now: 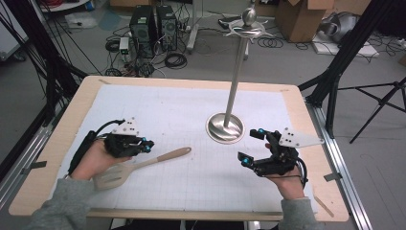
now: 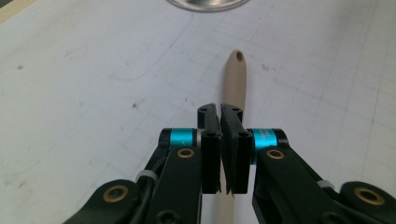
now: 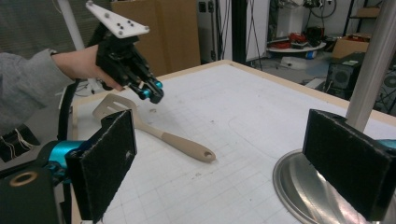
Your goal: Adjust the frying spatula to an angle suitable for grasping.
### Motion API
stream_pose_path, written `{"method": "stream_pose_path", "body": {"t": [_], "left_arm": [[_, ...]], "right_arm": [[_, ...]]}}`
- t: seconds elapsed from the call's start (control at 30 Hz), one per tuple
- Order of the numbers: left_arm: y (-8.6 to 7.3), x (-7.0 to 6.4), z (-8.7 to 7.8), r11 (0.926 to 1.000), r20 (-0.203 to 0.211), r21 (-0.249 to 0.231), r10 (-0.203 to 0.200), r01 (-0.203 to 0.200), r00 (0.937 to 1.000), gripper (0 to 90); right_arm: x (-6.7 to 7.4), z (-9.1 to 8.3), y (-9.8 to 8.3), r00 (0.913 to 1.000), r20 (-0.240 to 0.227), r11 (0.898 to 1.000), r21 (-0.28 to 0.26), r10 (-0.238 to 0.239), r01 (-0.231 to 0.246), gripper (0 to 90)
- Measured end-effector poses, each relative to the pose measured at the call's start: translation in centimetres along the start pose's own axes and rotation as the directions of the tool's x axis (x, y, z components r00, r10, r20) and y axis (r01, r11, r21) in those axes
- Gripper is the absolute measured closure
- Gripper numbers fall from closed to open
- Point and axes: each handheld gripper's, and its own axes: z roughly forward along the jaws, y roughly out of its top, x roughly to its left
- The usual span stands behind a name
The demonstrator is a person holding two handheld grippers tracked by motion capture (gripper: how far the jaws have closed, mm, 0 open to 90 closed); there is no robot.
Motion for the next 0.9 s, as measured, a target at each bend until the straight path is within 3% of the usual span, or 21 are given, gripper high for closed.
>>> {"method": "stream_pose_path", "body": {"t": [0.07,0.2,0.37,0.43,0.57,0.67,0.9], "left_arm": [[-0.6,-0.2,-0.6,1.0,-0.004,0.0,0.008,-0.008,1.0,78.9],[-1.8,-0.6,-1.2,0.9999,0.041,-0.01,0.006,-0.006,0.9992,61.5],[-2.6,-0.6,-1.2,0.9997,0.075,-0.011,-0.021,0.022,0.997,45.2],[-2.7,-0.6,-1.1,0.9993,0.077,-0.004,-0.038,0.038,0.9963,37.1],[-3.1,-0.8,-0.7,0.9994,0.061,0.031,-0.018,0.016,0.998,24.0],[-3.2,-1.0,-0.5,0.9985,0.036,0.055,-0.006,0.004,0.9993,19.9],[-3.2,-1.2,-0.7,0.9975,0.067,0.064,-0.033,0.029,0.9972,21.0]], "right_arm": [[0.0,0.1,0.0,1.0,-0.001,1.0,0.005,-0.003,0.003,8.4],[0.0,0.4,-0.1,1.0,-0.005,1.0,0.016,-0.004,0.004,8.5],[-0.1,0.7,-0.3,1.0,-0.004,1.0,0.029,0.0,0.0,8.4],[-0.1,0.7,-0.3,1.0,-0.005,0.999,0.032,0.004,-0.004,8.4],[-0.2,0.6,-0.3,1.0,-0.004,1.0,0.028,0.002,-0.002,8.5],[-0.1,0.7,-0.3,1.0,-0.004,1.0,0.027,0.001,-0.001,8.5],[-0.1,0.8,-0.3,1.0,-0.008,1.0,0.031,-0.002,0.003,8.5]]}}
